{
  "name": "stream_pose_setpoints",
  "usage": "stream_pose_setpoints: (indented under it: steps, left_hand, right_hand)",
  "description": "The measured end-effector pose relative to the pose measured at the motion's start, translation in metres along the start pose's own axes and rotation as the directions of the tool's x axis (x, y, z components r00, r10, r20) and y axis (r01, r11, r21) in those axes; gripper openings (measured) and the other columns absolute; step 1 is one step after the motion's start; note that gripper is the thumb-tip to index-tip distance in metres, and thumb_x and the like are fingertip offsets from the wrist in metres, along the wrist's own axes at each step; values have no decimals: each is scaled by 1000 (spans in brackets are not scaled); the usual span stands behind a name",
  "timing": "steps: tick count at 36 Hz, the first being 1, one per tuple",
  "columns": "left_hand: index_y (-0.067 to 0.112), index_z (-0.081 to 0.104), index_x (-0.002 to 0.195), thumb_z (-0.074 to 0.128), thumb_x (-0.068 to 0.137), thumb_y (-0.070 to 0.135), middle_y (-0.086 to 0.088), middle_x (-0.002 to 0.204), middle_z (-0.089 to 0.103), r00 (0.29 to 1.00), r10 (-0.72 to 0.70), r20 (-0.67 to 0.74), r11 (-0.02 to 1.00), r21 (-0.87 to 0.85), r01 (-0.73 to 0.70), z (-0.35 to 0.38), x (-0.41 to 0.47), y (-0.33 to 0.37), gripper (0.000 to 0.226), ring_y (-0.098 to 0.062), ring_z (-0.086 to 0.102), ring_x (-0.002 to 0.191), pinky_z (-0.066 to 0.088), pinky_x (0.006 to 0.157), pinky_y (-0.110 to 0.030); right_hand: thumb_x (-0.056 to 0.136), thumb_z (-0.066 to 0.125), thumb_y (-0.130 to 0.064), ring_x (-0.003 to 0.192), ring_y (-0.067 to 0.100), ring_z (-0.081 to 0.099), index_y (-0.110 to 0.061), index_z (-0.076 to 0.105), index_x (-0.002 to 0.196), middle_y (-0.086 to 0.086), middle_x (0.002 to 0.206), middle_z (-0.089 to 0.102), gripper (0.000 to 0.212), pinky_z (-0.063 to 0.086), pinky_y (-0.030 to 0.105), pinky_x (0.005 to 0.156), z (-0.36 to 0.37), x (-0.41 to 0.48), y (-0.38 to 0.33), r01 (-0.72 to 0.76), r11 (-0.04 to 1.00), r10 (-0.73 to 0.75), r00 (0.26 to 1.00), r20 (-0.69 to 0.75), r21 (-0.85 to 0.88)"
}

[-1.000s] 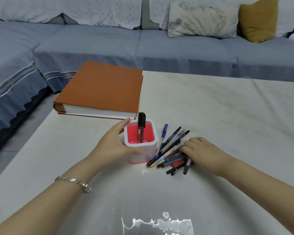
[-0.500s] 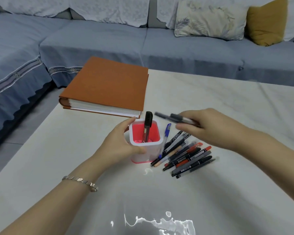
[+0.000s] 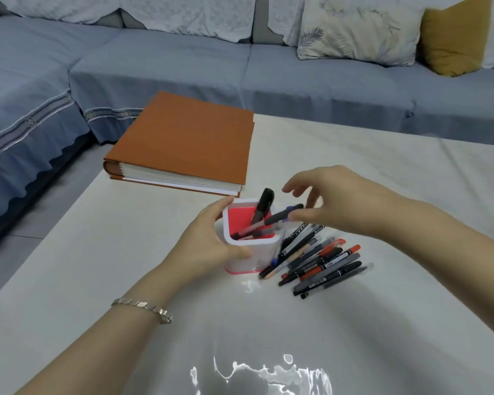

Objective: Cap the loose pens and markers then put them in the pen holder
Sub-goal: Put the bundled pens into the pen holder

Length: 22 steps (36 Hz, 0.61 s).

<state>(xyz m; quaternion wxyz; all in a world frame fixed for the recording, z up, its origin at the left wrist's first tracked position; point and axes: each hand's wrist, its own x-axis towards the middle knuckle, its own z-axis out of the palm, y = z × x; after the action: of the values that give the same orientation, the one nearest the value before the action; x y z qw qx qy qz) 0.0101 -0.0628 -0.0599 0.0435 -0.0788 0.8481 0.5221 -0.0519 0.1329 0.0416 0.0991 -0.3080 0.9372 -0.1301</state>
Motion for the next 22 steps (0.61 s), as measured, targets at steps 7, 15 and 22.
stream_pose_setpoints:
  steps: [7, 15, 22]
  left_hand:
    - [38, 32, 136, 84, 59, 18, 15, 131, 41, 1000, 3, -13, 1000, -7, -3, 1, 0, -1, 96, -14, 47, 118, 46, 97, -37]
    - [38, 32, 136, 83, 60, 14, 15, 122, 39, 1000, 1, -12, 1000, -12, -1, 1, -3, 4, 95, -27, 55, 114, 45, 97, -39]
    - [38, 32, 136, 83, 59, 15, 11, 132, 42, 1000, -10, -14, 1000, -20, 9, 2, -3, 4, 96, -27, 54, 117, 45, 98, -40]
  right_hand:
    - [85, 60, -22, 85, 15, 60, -24, 67, 99, -5, 94, 65, 16, 50, 32, 78, 38, -46, 62, -106, 994, 105, 993, -54, -22]
    - [78, 65, -29, 119, 24, 44, -20, 51, 124, 0, 128, 52, 49, 30, 30, 95, 102, -41, 80, 180, 935, -125, 974, 192, -306]
    - [88, 51, -30, 114, 23, 43, -16, 48, 120, 3, 125, 50, 35, 29, 26, 92, 109, -38, 84, 175, 924, -113, 974, 197, -340]
